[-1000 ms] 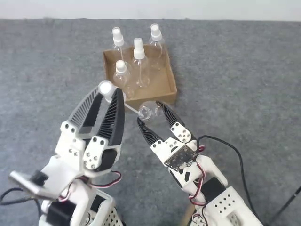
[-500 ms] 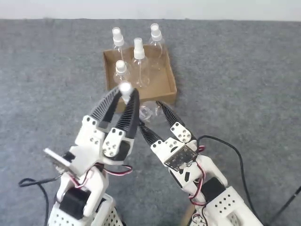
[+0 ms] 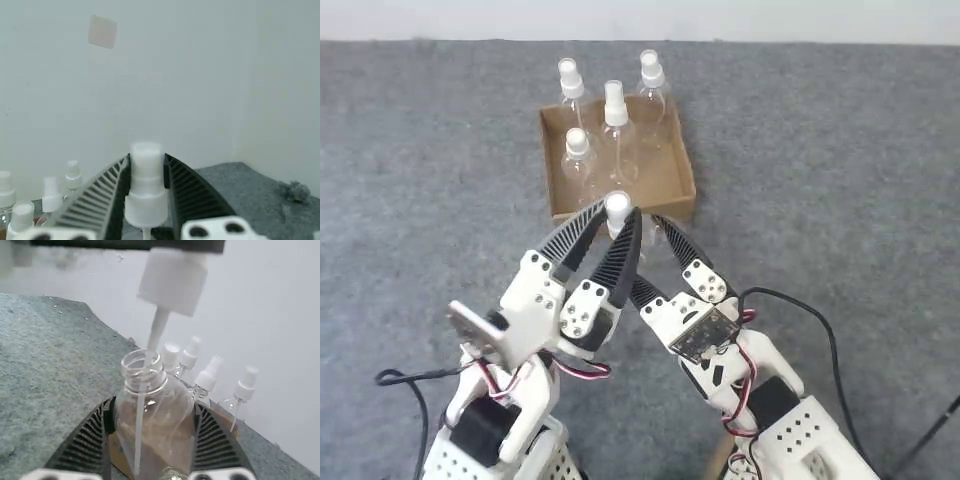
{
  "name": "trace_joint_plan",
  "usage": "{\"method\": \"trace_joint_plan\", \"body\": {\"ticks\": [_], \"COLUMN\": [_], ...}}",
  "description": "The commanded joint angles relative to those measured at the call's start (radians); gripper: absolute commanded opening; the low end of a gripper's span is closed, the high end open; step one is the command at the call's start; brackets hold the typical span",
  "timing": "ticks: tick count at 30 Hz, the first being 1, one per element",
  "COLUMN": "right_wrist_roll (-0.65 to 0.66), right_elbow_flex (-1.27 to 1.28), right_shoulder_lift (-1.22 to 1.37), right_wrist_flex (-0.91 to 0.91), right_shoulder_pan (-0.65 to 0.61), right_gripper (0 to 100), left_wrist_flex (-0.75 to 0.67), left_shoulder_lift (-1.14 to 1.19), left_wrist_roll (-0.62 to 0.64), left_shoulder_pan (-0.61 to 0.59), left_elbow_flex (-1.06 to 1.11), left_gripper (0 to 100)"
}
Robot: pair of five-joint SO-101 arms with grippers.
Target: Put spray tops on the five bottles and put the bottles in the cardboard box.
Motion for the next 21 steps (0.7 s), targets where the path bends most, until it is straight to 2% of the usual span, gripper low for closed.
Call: {"method": "trace_joint_plan", "body": {"ticks": [1,5,15,21], "right_wrist_roll": [-0.071,-0.084,-0.091,-0.12], "right_elbow_flex": [0.002,-0.003,-0.005,-0.006], "right_shoulder_lift": [-0.021,-0.021,-0.021,-0.021], "right_wrist_flex": [-0.019,-0.019,-0.019,-0.019], "right_shoulder_pan": [0.047,0.065,0.067,0.065], "right_gripper": [0.6,0.6,0.6,0.6], "left_wrist_flex": [0.018,-0.012,0.015,0.038], "left_shoulder_lift": [-0.014,-0.014,-0.015,-0.015], "left_wrist_roll": [-0.094,-0.132,-0.126,-0.124], "left_shoulder_pan": [0.017,0.017,0.015,0.009], "left_elbow_flex": [0.05,0.105,0.117,0.128], "left_gripper": [1,1,2,12]}}
